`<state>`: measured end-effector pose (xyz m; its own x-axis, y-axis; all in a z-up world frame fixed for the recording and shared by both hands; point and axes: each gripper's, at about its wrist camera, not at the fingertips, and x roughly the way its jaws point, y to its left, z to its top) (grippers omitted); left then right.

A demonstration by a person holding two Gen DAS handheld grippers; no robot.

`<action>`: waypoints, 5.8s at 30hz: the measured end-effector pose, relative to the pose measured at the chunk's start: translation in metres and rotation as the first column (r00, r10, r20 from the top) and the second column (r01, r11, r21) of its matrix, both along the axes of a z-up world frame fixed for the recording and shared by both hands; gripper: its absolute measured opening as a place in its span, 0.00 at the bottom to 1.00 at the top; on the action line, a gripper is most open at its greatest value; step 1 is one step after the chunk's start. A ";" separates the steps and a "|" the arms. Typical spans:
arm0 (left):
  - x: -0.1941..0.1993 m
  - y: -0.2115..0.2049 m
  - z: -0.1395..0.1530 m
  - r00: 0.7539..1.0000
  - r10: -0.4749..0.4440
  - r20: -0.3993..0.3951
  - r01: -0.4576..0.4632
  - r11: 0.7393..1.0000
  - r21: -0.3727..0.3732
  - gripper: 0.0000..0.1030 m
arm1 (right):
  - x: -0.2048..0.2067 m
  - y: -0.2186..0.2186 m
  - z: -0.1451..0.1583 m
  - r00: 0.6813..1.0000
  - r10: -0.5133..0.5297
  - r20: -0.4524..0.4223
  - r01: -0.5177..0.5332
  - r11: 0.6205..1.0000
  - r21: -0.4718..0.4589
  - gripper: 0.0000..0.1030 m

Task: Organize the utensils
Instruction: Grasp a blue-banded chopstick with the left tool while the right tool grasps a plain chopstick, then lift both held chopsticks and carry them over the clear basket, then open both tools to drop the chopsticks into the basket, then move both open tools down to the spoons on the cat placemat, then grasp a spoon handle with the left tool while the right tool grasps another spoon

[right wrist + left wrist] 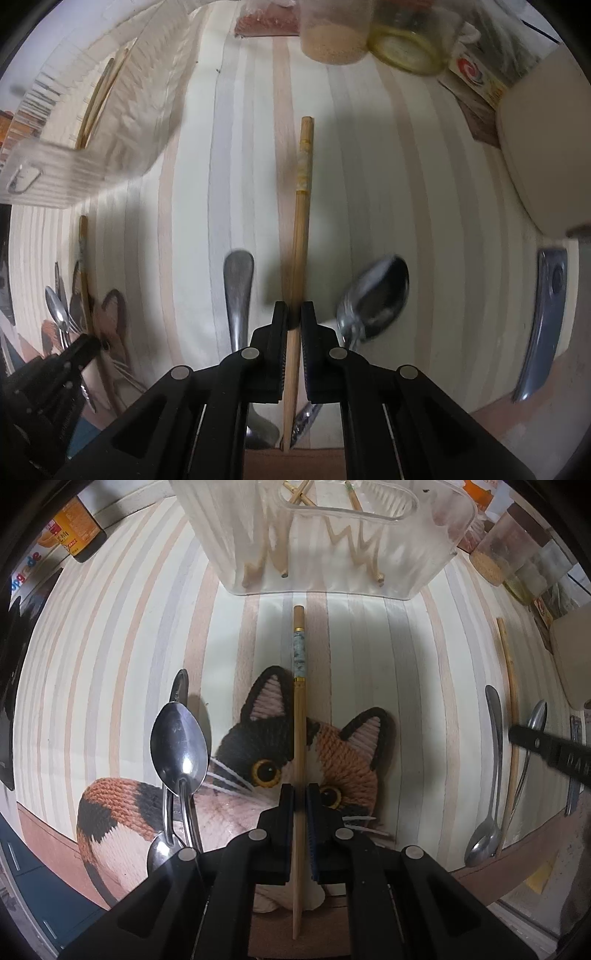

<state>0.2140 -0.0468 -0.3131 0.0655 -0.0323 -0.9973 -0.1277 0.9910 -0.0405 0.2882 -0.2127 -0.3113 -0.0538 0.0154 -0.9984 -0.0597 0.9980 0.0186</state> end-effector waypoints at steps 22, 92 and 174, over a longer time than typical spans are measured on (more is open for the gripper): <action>0.010 -0.010 -0.001 1.000 -0.009 0.002 0.009 0.999 0.032 0.05 | -0.024 -0.002 0.004 0.999 0.003 -0.032 -0.004 1.000 -0.021 0.08; 0.197 0.082 0.147 0.943 0.255 0.212 -0.181 0.932 -0.313 0.04 | 0.164 0.098 0.086 0.990 -0.072 0.118 0.019 0.918 0.396 0.07; -0.088 0.143 0.038 0.969 0.244 0.041 -0.238 0.964 -0.119 0.01 | -0.084 0.013 0.011 0.997 -0.070 0.040 0.063 0.986 0.155 0.04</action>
